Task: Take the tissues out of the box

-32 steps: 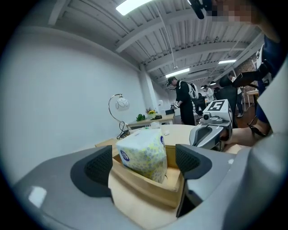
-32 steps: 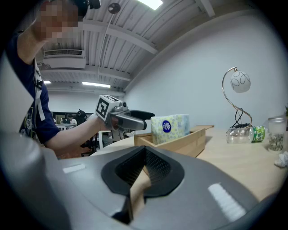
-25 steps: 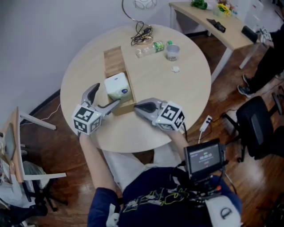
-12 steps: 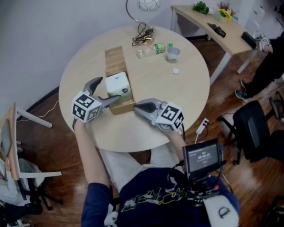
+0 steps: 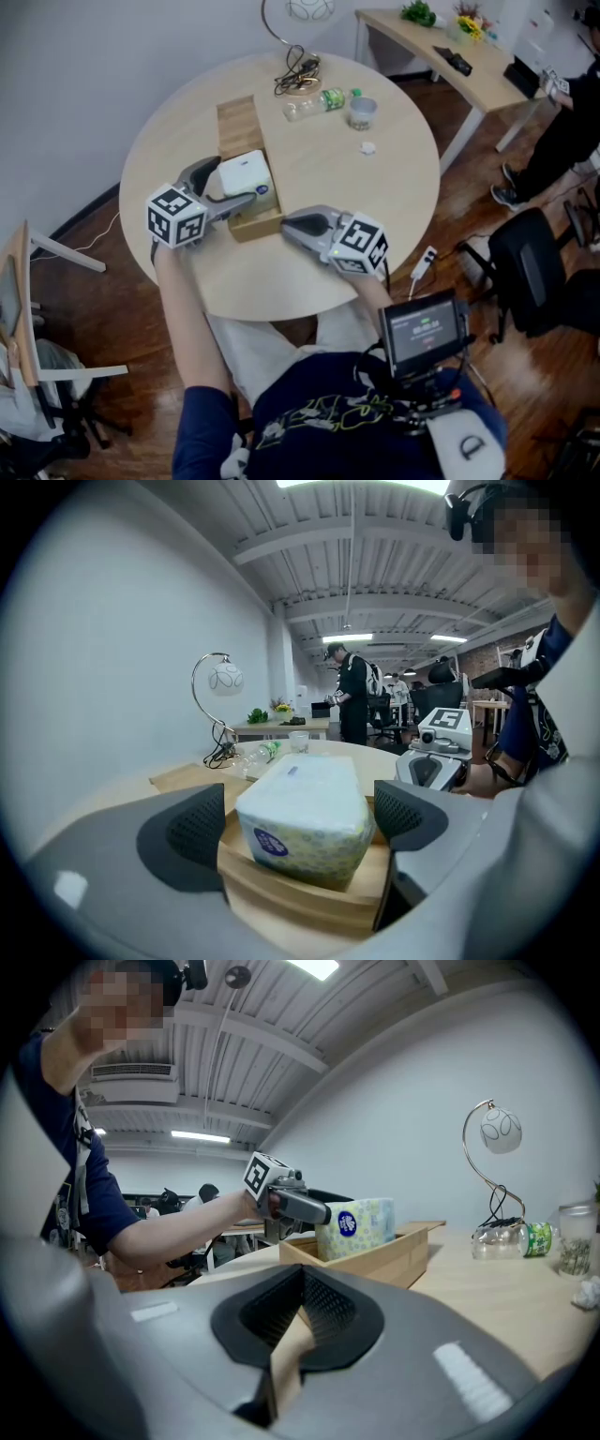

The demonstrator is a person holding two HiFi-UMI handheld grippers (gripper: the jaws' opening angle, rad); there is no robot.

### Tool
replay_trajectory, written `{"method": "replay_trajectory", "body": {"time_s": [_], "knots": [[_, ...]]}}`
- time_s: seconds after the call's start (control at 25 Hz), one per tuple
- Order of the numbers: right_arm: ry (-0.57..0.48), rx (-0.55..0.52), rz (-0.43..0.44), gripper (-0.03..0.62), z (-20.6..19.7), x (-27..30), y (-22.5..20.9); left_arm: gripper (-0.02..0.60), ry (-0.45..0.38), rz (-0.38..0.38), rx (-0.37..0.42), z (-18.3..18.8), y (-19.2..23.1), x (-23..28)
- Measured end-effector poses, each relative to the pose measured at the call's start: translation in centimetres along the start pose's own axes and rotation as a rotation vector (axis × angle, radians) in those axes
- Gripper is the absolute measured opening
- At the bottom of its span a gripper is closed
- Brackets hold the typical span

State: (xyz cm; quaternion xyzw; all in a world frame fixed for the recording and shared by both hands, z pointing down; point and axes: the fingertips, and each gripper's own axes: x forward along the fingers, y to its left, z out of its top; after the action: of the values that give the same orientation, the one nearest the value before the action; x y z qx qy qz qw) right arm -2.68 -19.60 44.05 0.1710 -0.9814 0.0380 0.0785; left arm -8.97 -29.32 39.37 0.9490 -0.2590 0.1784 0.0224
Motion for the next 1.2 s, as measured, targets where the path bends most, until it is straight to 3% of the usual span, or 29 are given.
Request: {"method": "replay_trajectory", "body": {"time_s": [0.24, 0.56, 0.72, 1.2], "knots": [[-0.005, 0.000, 0.000, -0.003, 0.0, -0.1, 0.0, 0.474, -0.001, -0.028, 0.003, 0.0, -0.4, 1.3], [0.000, -0.004, 0.001, -0.003, -0.1, 0.0, -0.2, 0.469, -0.012, -0.004, 0.053, 0.0, -0.2, 1.5], [-0.001, 0.004, -0.002, -0.003, 0.0, -0.1, -0.1, 0.434, -0.003, 0.002, 0.080, -0.1, -0.5, 1.4], [-0.003, 0.001, 0.004, -0.003, -0.1, 0.0, -0.1, 0.400, -0.022, 0.068, 0.080, -0.1, -0.5, 1.0]]}}
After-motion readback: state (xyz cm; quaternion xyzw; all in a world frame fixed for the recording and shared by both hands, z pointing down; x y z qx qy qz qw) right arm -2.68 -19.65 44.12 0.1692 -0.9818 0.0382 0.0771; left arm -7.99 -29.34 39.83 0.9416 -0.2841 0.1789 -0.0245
